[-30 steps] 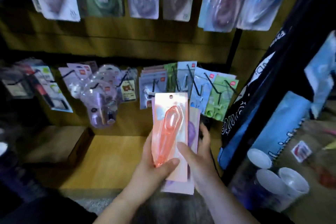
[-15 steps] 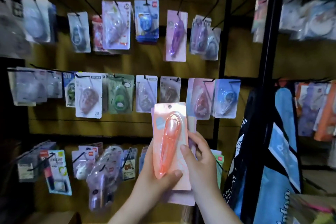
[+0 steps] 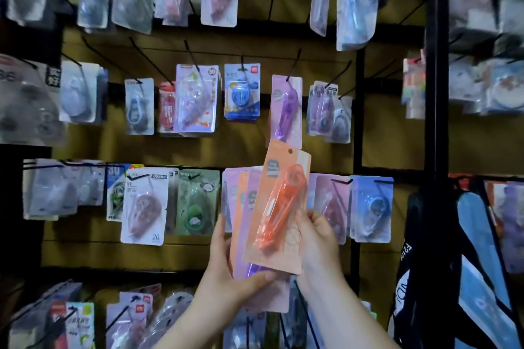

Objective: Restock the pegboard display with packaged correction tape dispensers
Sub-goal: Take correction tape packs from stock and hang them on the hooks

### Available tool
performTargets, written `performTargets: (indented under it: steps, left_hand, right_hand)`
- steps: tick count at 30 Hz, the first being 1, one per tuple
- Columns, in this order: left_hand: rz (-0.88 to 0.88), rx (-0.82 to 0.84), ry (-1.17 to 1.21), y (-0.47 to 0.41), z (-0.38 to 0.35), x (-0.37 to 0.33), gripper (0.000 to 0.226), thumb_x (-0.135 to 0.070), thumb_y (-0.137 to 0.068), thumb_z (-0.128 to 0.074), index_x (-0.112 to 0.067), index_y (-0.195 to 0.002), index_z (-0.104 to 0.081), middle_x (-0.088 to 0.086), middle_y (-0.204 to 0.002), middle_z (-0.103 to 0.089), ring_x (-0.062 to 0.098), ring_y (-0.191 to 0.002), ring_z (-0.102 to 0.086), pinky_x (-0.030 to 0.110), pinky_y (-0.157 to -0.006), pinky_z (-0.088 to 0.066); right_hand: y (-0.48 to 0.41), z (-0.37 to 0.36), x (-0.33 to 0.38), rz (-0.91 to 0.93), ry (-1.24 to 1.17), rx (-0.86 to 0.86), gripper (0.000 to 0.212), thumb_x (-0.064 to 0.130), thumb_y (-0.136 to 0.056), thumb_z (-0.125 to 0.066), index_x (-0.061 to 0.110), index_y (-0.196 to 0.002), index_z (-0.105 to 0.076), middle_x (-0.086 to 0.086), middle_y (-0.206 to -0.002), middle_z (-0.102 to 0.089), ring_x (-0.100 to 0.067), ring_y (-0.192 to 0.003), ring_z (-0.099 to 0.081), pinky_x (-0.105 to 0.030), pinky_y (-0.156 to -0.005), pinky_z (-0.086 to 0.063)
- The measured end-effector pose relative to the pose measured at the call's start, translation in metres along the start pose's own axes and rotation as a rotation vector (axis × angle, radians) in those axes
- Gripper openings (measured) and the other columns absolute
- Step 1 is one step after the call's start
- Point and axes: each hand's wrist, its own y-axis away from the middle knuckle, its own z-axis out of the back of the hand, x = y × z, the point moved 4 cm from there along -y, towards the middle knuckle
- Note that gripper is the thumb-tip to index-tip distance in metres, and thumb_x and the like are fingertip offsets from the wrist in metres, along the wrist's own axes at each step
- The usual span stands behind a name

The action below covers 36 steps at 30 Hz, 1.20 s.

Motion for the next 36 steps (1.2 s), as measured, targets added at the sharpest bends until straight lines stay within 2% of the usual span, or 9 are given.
performTargets:
  steps: [2,5,11,16,18,22,25,31,36]
  left_hand:
    - [-0.013,-0.017,0.025,-0.008,0.002,-0.002,0.122,-0.038,-0.017,-0.083,-0.05,-0.12,-0.018,-0.02,-0.105,-0.058,-0.011,-0.085,-0.062,0.012,-0.068,-0.051]
    - [-0.06,0.0,0.068,-0.02,0.007,-0.011,0.099,-0.047,-0.012,-0.087,-0.051,-0.1,-0.041,-0.03,-0.096,-0.067,-0.013,-0.087,-0.062,0.009,-0.065,-0.051]
    - [-0.069,-0.051,0.003,-0.045,0.019,-0.018,0.078,-0.027,-0.045,-0.078,-0.051,-0.107,-0.039,-0.02,-0.113,-0.058,-0.002,-0.1,-0.061,0.018,-0.077,-0.053]
    - [-0.105,-0.099,-0.056,-0.064,0.028,-0.026,0.083,-0.02,-0.053,-0.075,-0.042,-0.122,-0.034,-0.01,-0.119,-0.056,0.009,-0.108,-0.056,0.033,-0.093,-0.048]
    - [-0.114,-0.116,-0.062,-0.073,0.034,-0.028,0.08,-0.014,-0.056,-0.076,-0.042,-0.118,-0.036,-0.011,-0.115,-0.058,0.008,-0.103,-0.059,0.031,-0.086,-0.05]
    - [-0.141,-0.135,-0.065,-0.086,0.047,-0.034,0.072,-0.016,-0.05,-0.072,-0.045,-0.109,-0.041,-0.018,-0.105,-0.06,-0.004,-0.086,-0.063,0.017,-0.068,-0.049]
    - [-0.169,-0.126,-0.083,-0.091,0.052,-0.04,0.066,-0.009,-0.057,-0.076,-0.049,-0.099,-0.042,-0.022,-0.099,-0.058,-0.017,-0.076,-0.06,0.016,-0.069,-0.047]
    - [-0.161,-0.134,-0.092,-0.098,0.059,-0.035,0.068,-0.018,-0.048,-0.072,-0.051,-0.099,-0.042,-0.021,-0.102,-0.059,-0.005,-0.089,-0.061,0.018,-0.067,-0.048]
    - [-0.169,-0.102,-0.107,-0.099,0.057,-0.035,0.069,-0.02,-0.049,-0.073,-0.054,-0.1,-0.041,-0.022,-0.102,-0.06,-0.013,-0.083,-0.062,0.015,-0.064,-0.048]
  right_hand:
    - [-0.008,-0.007,0.003,0.005,0.023,0.015,0.02,0.009,-0.093,-0.046,0.013,-0.073,-0.046,-0.009,-0.071,-0.057,-0.02,-0.063,-0.054,-0.03,-0.061,-0.045]
    - [-0.018,-0.017,0.01,0.034,0.047,0.026,0.021,0.009,-0.093,-0.046,0.014,-0.073,-0.046,-0.007,-0.07,-0.056,-0.019,-0.063,-0.054,-0.029,-0.062,-0.045]
    - [-0.04,-0.027,0.021,0.081,0.135,0.03,0.023,0.013,-0.093,-0.047,0.017,-0.07,-0.046,-0.002,-0.068,-0.056,-0.006,-0.048,-0.06,-0.022,-0.053,-0.046]
    - [-0.059,-0.034,0.037,0.177,0.174,0.012,0.017,0.015,-0.093,-0.046,0.019,-0.076,-0.046,-0.005,-0.079,-0.058,-0.018,-0.071,-0.057,-0.03,-0.062,-0.046]
    - [-0.067,-0.036,0.05,0.246,0.247,-0.005,0.014,0.016,-0.093,-0.047,0.019,-0.079,-0.046,-0.006,-0.083,-0.057,-0.02,-0.076,-0.057,-0.03,-0.063,-0.046]
    - [-0.087,-0.037,0.085,0.442,0.372,-0.036,0.017,0.01,-0.092,-0.047,0.018,-0.077,-0.045,0.001,-0.073,-0.049,-0.013,-0.066,-0.049,-0.023,-0.06,-0.041]
    - [-0.1,-0.042,0.11,0.582,0.452,-0.064,0.023,0.007,-0.09,-0.048,0.02,-0.072,-0.042,0.004,-0.068,-0.043,-0.008,-0.06,-0.041,-0.011,-0.054,-0.036]
    - [-0.118,-0.058,0.134,0.618,0.433,-0.02,0.026,0.011,-0.092,-0.046,0.025,-0.07,-0.04,0.004,-0.073,-0.047,-0.011,-0.065,-0.048,-0.024,-0.057,-0.04]
    - [-0.128,-0.065,0.149,0.635,0.464,-0.034,0.017,0.016,-0.092,-0.046,0.024,-0.077,-0.042,0.005,-0.075,-0.049,-0.01,-0.065,-0.052,-0.026,-0.055,-0.045]
